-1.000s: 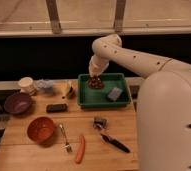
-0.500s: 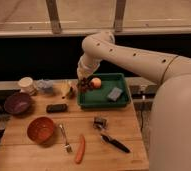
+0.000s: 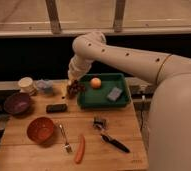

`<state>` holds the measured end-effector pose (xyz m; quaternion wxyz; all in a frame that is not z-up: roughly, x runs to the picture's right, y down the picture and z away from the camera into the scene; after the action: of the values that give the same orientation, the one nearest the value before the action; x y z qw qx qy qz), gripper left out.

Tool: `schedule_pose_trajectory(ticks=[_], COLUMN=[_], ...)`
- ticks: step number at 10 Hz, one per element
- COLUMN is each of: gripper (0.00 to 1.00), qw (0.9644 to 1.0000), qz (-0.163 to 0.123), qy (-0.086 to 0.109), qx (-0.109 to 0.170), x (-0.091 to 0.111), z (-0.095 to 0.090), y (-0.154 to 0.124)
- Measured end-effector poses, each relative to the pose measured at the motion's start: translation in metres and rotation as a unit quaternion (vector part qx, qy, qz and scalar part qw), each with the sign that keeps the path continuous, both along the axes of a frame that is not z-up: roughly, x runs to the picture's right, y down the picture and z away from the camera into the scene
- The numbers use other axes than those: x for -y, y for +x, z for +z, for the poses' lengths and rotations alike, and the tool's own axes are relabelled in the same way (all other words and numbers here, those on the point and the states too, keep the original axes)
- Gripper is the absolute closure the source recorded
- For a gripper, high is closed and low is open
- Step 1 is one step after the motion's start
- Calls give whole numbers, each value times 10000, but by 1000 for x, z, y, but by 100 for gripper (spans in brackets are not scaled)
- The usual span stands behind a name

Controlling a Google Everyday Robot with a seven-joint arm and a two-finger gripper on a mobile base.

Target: Place grapes in red bowl

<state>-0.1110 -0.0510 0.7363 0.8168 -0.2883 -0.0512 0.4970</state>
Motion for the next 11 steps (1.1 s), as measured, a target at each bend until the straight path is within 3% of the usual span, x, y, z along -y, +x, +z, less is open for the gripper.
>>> schedule_pose_trajectory(ticks=[3, 6, 10, 11], gripper=[100, 100, 100, 100], qw=[10000, 9985, 9895, 9839], qz=[-6, -419, -1073, -1326], qy=[-6, 57, 31, 8], qx=[11, 347, 966, 1198], x=[0, -7, -43, -57], z=[0, -14, -51, -65], y=[0, -30, -96, -116])
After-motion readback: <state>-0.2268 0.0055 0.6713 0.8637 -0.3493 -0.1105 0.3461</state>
